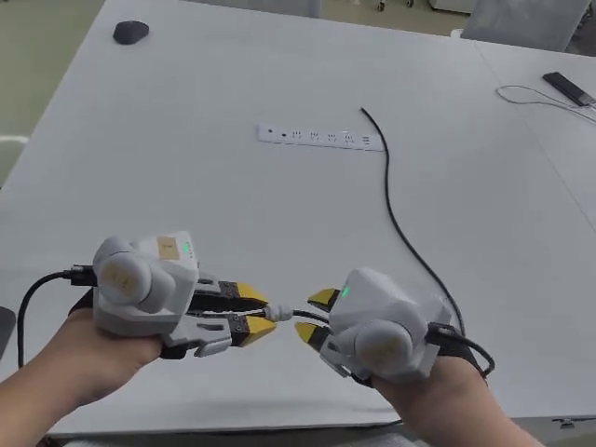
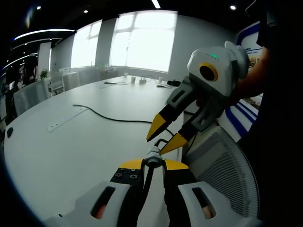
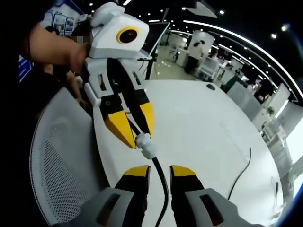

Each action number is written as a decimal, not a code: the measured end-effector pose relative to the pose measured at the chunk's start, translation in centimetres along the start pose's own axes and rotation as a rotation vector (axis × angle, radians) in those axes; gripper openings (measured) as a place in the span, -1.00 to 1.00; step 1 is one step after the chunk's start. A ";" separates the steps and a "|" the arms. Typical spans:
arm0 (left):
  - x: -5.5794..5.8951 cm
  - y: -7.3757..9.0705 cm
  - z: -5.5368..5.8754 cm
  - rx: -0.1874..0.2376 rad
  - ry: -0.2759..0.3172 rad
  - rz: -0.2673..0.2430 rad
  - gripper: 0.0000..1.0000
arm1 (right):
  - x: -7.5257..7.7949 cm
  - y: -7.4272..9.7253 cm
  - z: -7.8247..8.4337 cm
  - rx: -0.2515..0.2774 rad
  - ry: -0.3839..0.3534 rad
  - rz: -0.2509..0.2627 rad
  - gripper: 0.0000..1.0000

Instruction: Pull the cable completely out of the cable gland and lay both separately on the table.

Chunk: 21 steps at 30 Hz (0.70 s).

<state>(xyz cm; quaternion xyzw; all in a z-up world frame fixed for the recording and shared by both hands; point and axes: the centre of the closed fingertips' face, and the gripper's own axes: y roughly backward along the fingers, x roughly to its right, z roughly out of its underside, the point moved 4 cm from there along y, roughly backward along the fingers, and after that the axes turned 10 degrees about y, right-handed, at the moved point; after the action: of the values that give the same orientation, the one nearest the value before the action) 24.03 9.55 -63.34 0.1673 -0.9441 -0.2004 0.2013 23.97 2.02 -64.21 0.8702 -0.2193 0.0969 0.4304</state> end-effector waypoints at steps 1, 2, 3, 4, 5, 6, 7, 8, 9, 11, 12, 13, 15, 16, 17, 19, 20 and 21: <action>0.0 0.0 0.0 0.001 -0.001 0.001 -0.70 | 0.0 -0.1 0.0 0.001 0.002 -0.003 -0.76; 0.1 0.0 0.0 0.001 0.000 0.002 -0.70 | -0.2 -0.2 0.0 0.001 0.010 -0.011 -0.78; 0.1 0.0 0.0 0.001 0.001 0.002 -0.70 | -0.2 -0.2 -0.1 0.004 0.019 -0.014 -0.80; 0.1 0.0 0.0 0.000 0.001 0.002 -0.70 | -0.2 -0.2 -0.2 0.009 0.027 -0.015 -0.82; 0.0 0.0 0.0 0.001 0.001 0.002 -0.70 | -0.4 -0.2 -0.3 0.016 0.037 -0.023 -0.84; 0.1 0.0 0.0 0.003 0.000 0.002 -0.70 | -0.5 -0.3 -0.4 0.015 0.042 -0.029 -0.85; 0.1 0.0 0.0 0.002 0.000 0.003 -0.70 | -0.6 -0.3 -0.4 0.010 0.049 -0.029 -0.84; 0.1 0.1 0.0 0.000 0.000 0.004 -0.70 | -0.6 -0.3 -0.3 0.006 0.068 -0.028 -0.86; 0.1 0.1 0.1 0.000 0.000 0.006 -0.70 | -0.5 -0.3 -0.3 0.003 0.077 -0.025 -0.91; 0.2 0.1 0.1 0.000 -0.001 0.012 -0.70 | -0.4 -0.3 -0.1 0.002 0.075 -0.027 -0.96; 0.2 0.1 0.1 -0.001 -0.004 0.012 -0.70 | -0.5 -0.3 -0.1 0.004 0.070 -0.029 -0.97; 0.2 0.1 0.1 -0.002 -0.003 0.013 -0.70 | -0.5 -0.3 -0.1 0.003 0.069 -0.031 -0.97; 0.2 0.1 0.1 -0.002 -0.004 0.015 -0.71 | -0.5 -0.4 -0.1 0.004 0.071 -0.032 -0.98; 0.2 0.1 0.1 -0.003 -0.005 0.016 -0.71 | -0.5 -0.4 -0.1 0.004 0.070 -0.033 -0.99; 0.2 0.1 0.1 -0.003 -0.006 0.017 -0.71 | -0.5 -0.4 -0.1 0.004 0.069 -0.032 -0.99; 0.1 0.1 0.1 -0.003 -0.008 0.019 -0.71 | -0.5 -0.4 -0.1 0.006 0.053 -0.027 -0.99; 0.1 0.1 0.1 -0.003 -0.008 0.019 -0.71 | -0.5 -0.4 -0.1 0.009 0.046 -0.023 -1.00; 0.1 0.1 0.0 -0.001 -0.009 0.020 -0.71 | -0.4 -0.4 0.0 0.012 0.040 -0.020 -1.00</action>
<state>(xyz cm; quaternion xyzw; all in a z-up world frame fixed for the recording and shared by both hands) 23.94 9.58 -63.27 0.1568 -0.9465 -0.1999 0.1989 23.80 2.41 -64.65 0.8729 -0.2013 0.1111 0.4303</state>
